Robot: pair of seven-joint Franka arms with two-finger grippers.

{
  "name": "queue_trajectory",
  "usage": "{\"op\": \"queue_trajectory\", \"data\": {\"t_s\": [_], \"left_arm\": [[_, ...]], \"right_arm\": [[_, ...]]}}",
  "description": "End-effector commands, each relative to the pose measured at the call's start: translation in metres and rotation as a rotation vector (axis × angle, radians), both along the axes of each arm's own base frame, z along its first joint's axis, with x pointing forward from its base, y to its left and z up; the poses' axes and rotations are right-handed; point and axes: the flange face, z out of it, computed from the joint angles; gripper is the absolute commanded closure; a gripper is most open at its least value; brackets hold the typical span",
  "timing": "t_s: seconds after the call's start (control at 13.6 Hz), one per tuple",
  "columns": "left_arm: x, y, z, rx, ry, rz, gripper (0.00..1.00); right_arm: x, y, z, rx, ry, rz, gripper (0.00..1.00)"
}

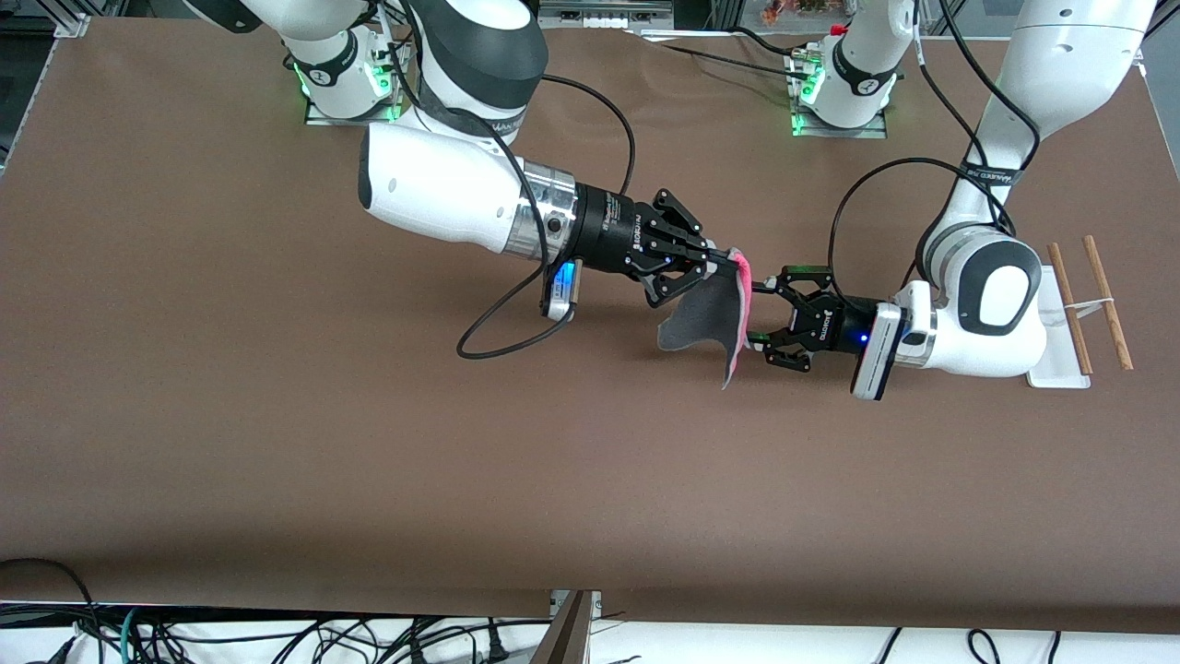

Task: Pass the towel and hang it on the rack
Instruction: 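Grasp the towel with the left gripper while the right gripper releases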

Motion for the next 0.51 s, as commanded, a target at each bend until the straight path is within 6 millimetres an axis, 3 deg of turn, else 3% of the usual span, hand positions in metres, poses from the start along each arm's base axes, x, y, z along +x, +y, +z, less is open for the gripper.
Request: {"op": "queue_trajectory", "data": {"t_s": [0.0, 0.07, 0.29, 0.44], "left_arm": [[0.001, 0.0, 0.011, -0.029, -0.031, 0.012, 0.62], [0.001, 0.001, 0.015, -0.03, -0.037, 0.013, 0.68], [0.003, 0.003, 0.021, -0.029, -0.049, 0.017, 1.0], [0.003, 0.003, 0.022, -0.03, -0.05, 0.016, 1.0]], "right_arm": [[0.003, -0.001, 0.005, 0.017, -0.001, -0.002, 1.0], [0.002, 0.0, 0.004, 0.017, -0.001, 0.0, 1.0], [0.003, -0.001, 0.004, 0.017, -0.002, 0.0, 1.0], [0.003, -0.002, 0.004, 0.016, -0.004, -0.001, 1.0]]}}
